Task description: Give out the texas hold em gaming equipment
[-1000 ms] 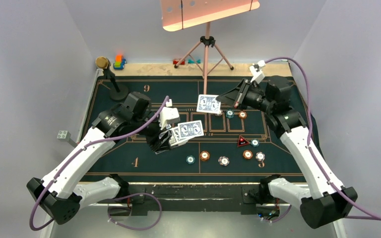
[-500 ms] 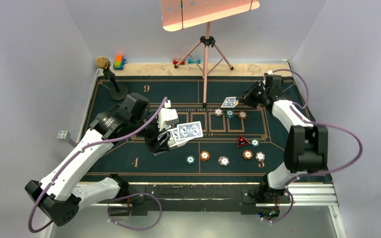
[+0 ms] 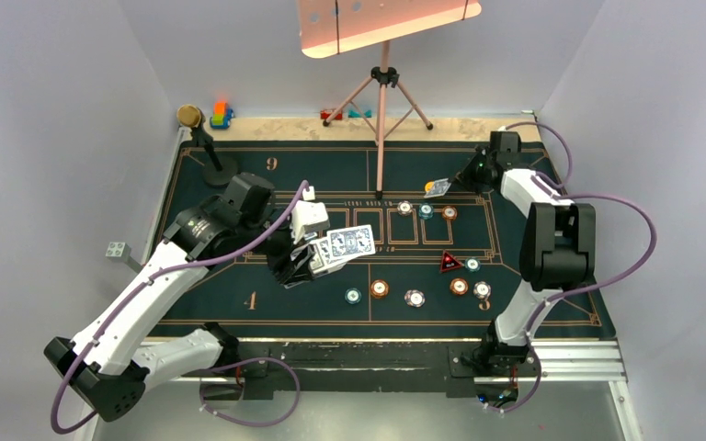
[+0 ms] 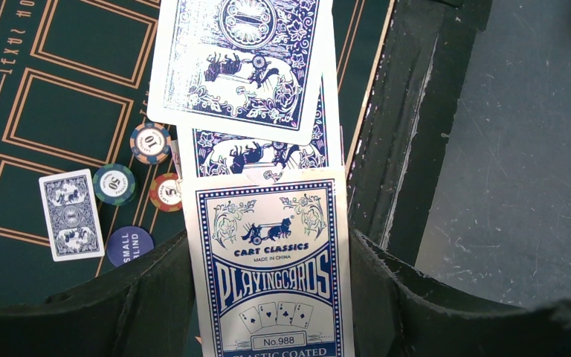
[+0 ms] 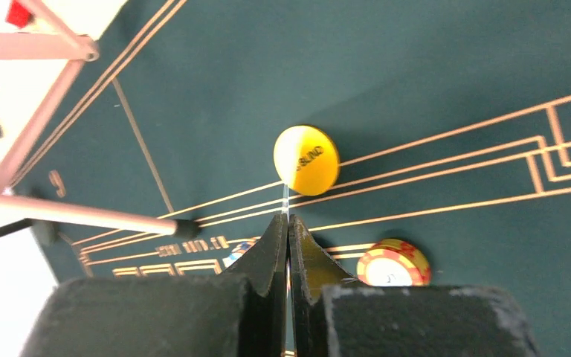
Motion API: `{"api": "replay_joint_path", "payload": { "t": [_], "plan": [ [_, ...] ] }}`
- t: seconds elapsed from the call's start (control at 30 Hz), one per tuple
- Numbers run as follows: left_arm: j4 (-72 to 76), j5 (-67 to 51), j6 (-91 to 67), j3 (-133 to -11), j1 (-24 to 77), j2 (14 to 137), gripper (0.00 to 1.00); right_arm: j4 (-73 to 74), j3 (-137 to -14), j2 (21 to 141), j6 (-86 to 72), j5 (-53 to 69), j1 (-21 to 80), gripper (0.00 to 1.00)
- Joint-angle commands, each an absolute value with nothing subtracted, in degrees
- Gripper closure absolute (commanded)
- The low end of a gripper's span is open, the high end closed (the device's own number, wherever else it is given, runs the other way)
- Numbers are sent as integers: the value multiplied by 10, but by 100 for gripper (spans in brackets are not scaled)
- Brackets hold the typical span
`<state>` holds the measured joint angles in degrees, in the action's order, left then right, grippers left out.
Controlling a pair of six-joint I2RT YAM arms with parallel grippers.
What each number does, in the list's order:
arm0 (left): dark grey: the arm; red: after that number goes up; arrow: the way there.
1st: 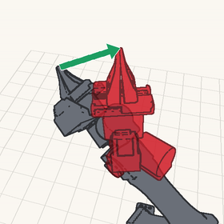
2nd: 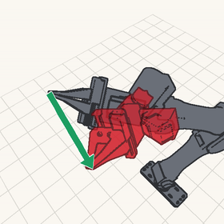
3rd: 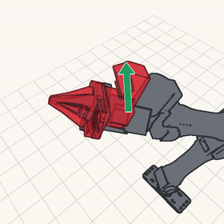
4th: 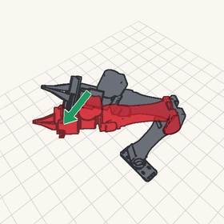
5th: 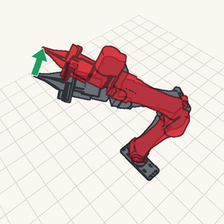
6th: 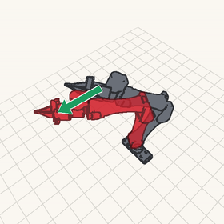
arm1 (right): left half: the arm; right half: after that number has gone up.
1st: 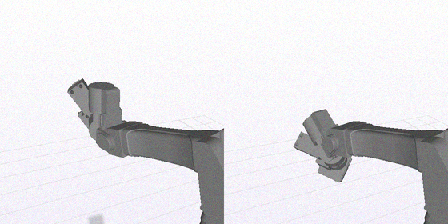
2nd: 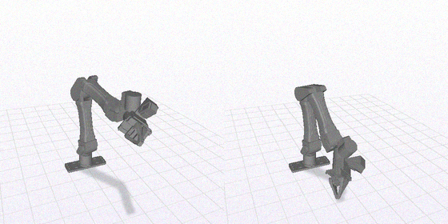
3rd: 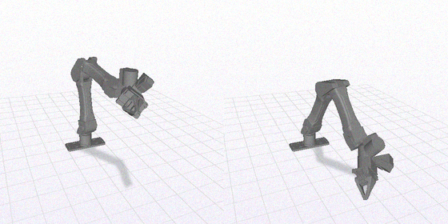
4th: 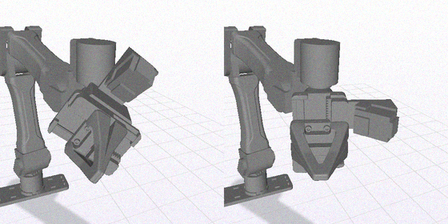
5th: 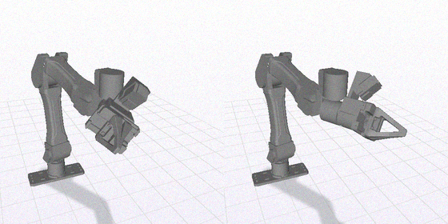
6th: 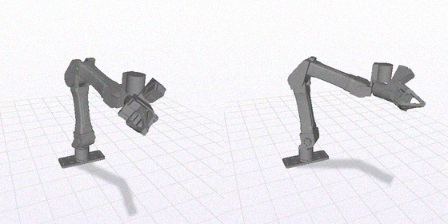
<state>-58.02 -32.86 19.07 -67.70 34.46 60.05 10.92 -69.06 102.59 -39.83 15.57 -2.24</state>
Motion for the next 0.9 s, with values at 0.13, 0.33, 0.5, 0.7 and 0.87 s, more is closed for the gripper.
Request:
{"api": "replay_joint_path", "payload": {
  "t": [0.13,0.33,0.5,0.7,0.87],
  "plan": [
    [-573,-351,195,-693,340,588,100,207,-713,990,-342,90,-19,72],
    [-573,-352,195,-693,340,587,100,235,-722,897,-341,101,10,40],
    [-573,-352,195,-693,340,584,100,273,-734,811,-332,99,94,19],
    [-573,-351,197,-692,340,583,100,230,-680,716,-375,220,183,13],
    [-573,-352,196,-692,340,583,100,147,-606,665,-437,320,230,10]
  ]
}}
